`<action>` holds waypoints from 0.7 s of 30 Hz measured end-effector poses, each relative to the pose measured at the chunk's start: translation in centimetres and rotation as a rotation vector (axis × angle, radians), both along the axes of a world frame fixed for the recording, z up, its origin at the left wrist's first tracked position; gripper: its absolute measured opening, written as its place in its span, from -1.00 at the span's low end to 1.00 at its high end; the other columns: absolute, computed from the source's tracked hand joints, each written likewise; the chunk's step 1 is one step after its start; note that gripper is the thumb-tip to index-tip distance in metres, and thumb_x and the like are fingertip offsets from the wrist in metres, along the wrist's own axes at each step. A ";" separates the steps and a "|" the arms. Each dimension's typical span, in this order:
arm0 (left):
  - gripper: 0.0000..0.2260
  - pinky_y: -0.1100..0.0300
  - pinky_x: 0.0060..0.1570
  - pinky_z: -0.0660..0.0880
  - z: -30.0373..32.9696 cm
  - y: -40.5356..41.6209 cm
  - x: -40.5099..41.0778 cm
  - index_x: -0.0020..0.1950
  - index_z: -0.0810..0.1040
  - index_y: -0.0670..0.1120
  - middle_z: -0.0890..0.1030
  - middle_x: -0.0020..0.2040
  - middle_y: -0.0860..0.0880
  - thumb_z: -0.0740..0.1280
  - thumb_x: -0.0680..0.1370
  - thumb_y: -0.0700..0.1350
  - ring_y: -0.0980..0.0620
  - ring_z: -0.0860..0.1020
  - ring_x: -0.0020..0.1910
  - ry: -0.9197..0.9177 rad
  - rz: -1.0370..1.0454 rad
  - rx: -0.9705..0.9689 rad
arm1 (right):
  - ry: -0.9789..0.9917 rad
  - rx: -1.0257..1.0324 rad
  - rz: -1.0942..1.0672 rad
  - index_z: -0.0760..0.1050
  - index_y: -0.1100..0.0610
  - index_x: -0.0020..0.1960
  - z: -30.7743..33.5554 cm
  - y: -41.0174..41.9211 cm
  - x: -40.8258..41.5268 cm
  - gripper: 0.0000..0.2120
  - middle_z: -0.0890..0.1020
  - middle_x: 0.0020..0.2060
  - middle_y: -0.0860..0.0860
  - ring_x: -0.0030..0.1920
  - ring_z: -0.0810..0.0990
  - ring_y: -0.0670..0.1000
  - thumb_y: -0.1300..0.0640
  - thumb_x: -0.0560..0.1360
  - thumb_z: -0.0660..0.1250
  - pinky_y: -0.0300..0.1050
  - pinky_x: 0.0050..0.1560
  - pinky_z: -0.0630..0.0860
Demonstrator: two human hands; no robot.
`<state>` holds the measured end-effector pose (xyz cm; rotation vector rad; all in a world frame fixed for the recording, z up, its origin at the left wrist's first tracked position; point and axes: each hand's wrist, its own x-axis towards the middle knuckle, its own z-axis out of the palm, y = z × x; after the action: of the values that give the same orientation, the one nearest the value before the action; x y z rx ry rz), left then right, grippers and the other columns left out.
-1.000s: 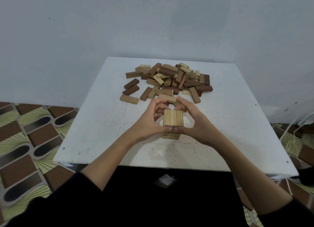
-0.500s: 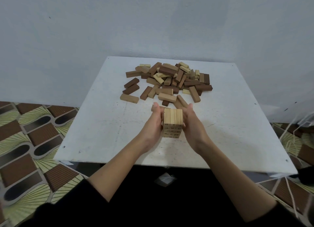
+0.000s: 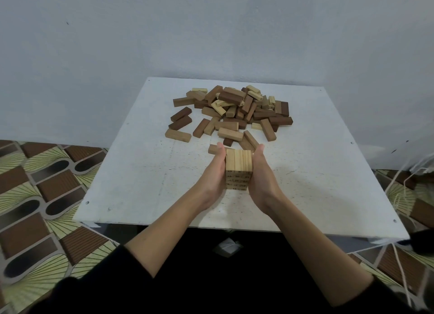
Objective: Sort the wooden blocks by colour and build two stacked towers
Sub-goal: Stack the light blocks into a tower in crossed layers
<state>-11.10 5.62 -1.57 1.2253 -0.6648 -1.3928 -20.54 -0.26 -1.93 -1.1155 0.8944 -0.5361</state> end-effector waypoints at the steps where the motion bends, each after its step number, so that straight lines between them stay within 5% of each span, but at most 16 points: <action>1: -0.46 0.29 0.08 0.42 -0.1 0.0 0.0 0.24 0.43 0.03 0.55 0.15 0.07 -0.23 0.61 0.24 0.22 0.50 0.12 0.001 -0.005 0.001 | 0.003 -0.004 0.000 0.53 -0.03 -0.01 0.1 0.0 0.0 -0.44 0.60 0.12 0.06 0.14 0.55 -0.03 -0.26 0.59 -0.18 -0.17 0.03 0.43; 7: -0.38 0.26 0.18 0.42 -0.1 0.1 0.3 0.26 0.47 -0.05 0.54 0.26 -0.03 -0.26 0.61 0.23 0.16 0.50 0.21 -0.035 -0.029 -0.023 | 0.022 -0.054 0.047 0.57 0.01 0.01 0.4 0.0 -0.4 -0.36 0.63 0.08 0.04 0.14 0.55 -0.05 -0.27 0.59 -0.23 -0.23 0.00 0.42; 10: -0.40 0.20 0.29 0.37 0.0 0.5 1.1 0.16 0.50 -0.04 0.58 0.19 -0.02 -0.24 0.60 0.24 0.16 0.52 0.20 -0.083 -0.022 -0.042 | 0.035 -0.108 0.104 0.48 0.05 0.24 0.3 -0.6 -1.1 -0.34 0.52 0.27 0.04 0.31 0.43 -0.06 -0.29 0.58 -0.23 -0.17 0.30 0.31; 13: -0.47 0.02 0.42 0.25 -0.4 1.0 2.7 0.26 0.39 -0.01 0.47 0.25 0.05 0.18 0.50 0.35 0.15 0.41 0.29 -0.217 -0.070 -0.108 | 0.023 -0.295 0.176 0.30 0.00 0.38 1.3 -1.1 -2.5 -0.57 0.42 0.33 -0.10 0.34 0.35 -0.23 -0.13 0.57 0.09 -0.31 0.31 0.27; 15: -0.22 0.14 0.40 0.26 -0.5 1.4 3.6 0.42 0.18 0.11 0.35 0.38 0.11 0.47 0.31 0.20 0.23 0.34 0.35 -0.350 -0.089 -0.137 | 0.084 -0.462 0.254 0.21 0.01 0.43 1.5 -1.9 -3.4 -0.34 0.38 0.35 -0.11 0.35 0.32 -0.20 -0.04 0.40 0.36 -0.27 0.33 0.22; 17: -0.18 0.22 0.37 0.24 -0.4 1.4 4.2 0.40 0.13 0.23 0.36 0.38 0.09 0.54 0.28 0.03 0.27 0.35 0.34 -0.479 -0.098 -0.188 | 0.162 -0.596 0.329 0.15 0.00 0.46 1.5 -2.6 -3.9 -0.18 0.37 0.35 -0.07 0.35 0.30 -0.20 0.07 0.31 0.49 -0.32 0.33 0.15; 21: -0.23 0.15 0.35 0.27 -0.4 0.9 4.3 0.35 0.19 0.23 0.45 0.26 0.00 0.53 0.31 -0.15 0.19 0.43 0.27 -0.592 -0.102 -0.250 | 0.229 -0.744 0.385 0.12 -0.15 0.39 1.3 -3.3 -3.7 -0.18 0.42 0.24 -0.03 0.27 0.34 -0.24 0.24 0.34 0.51 -0.59 0.15 0.18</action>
<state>-6.78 6.49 -1.95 1.4184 -1.2847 -0.9791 -24.24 -3.58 -0.66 -2.0091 0.6501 -0.4291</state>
